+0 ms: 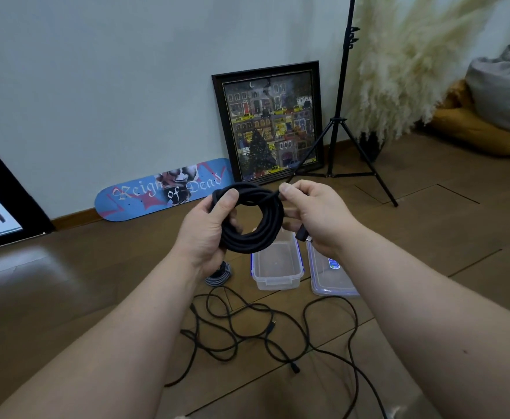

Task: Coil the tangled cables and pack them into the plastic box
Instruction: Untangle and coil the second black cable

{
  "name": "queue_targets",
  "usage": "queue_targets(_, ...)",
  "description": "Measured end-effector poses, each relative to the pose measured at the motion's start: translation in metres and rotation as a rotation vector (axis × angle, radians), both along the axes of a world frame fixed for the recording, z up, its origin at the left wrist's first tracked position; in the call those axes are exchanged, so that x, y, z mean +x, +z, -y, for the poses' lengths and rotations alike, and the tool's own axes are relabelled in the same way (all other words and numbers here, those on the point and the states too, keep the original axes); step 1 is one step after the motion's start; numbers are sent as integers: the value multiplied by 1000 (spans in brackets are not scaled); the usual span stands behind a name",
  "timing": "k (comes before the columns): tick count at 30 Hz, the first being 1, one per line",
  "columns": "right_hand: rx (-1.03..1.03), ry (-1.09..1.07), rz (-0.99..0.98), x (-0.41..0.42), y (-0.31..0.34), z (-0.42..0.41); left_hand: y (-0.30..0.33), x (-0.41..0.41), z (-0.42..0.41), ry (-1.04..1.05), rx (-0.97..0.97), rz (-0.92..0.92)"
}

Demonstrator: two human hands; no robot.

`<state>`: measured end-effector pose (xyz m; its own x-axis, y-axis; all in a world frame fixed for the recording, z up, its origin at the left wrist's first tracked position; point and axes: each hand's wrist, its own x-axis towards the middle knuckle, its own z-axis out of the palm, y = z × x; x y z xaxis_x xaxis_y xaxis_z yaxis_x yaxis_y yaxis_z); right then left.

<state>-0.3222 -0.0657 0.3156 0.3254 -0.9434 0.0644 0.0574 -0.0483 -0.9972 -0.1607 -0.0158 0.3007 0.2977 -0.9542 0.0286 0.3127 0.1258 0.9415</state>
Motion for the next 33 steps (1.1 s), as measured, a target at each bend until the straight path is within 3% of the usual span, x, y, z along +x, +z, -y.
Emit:
queue_targets(4,99,13,83,2,0,3,1,8,-3,-52,89,58)
queue_targets(12,42,110,-57,6,-5,6,9,8,-7,-168,284,301)
queue_targets(17,56,147,-44,9,-6,4,6,4,-3,45,268,610)
queue_targets(21,72,113,17,11,-6,4,2,2,-3,171,172,637)
queue_targets(24,155,-1,141,11,-4,5,2,-2,-2,251,104,556)
queue_targets(29,39,-338,-80,6,-2,8,2,-4,-1,332,61,466)
queue_targets(33,103,6,-106,7,6,-5,4,-4,-3,410,12,500)
